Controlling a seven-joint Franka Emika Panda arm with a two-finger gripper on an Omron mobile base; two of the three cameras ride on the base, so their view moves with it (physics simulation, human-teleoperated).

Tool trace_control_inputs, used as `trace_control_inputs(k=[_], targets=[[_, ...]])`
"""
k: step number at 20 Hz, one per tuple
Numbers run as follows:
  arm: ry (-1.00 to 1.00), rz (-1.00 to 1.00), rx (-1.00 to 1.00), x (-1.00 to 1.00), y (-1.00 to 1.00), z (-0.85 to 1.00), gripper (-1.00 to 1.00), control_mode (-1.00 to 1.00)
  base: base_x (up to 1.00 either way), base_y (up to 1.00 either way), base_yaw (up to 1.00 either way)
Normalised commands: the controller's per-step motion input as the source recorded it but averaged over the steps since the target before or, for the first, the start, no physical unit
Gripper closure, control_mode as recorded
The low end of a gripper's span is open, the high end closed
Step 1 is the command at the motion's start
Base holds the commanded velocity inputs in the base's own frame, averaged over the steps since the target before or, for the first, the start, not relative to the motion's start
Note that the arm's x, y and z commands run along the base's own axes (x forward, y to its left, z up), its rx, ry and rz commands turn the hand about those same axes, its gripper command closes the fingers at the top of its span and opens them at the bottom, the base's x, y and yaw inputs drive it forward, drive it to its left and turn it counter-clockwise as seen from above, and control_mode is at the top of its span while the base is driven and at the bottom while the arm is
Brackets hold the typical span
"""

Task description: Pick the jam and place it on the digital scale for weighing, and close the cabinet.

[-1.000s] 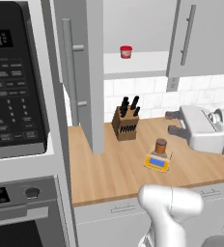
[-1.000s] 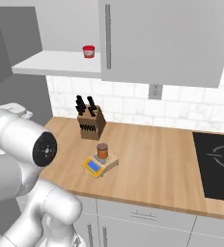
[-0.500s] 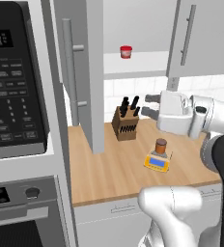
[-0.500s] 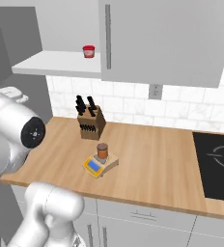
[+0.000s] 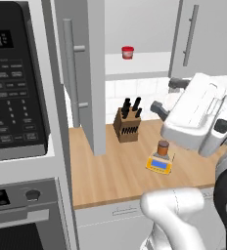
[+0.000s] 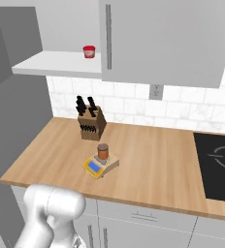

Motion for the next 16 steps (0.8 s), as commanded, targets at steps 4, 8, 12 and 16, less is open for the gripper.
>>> trace_control_inputs(k=[4, 8, 12, 16], targets=[[-0.61, -0.61, 0.00, -0.31, 0.89, -0.35, -1.00, -1.00, 0.00, 0.00, 0.00], [-0.64, -0.60, 0.00, -0.37, 0.62, -0.15, -1.00, -1.00, 0.00, 0.00, 0.00], [-0.61, -0.57, 0.00, -0.45, 0.94, -0.24, -1.00, -1.00, 0.00, 0.00, 0.00], [-0.58, -0.54, 0.00, -0.42, 0.99, -0.20, -1.00, -1.00, 0.00, 0.00, 0.00]])
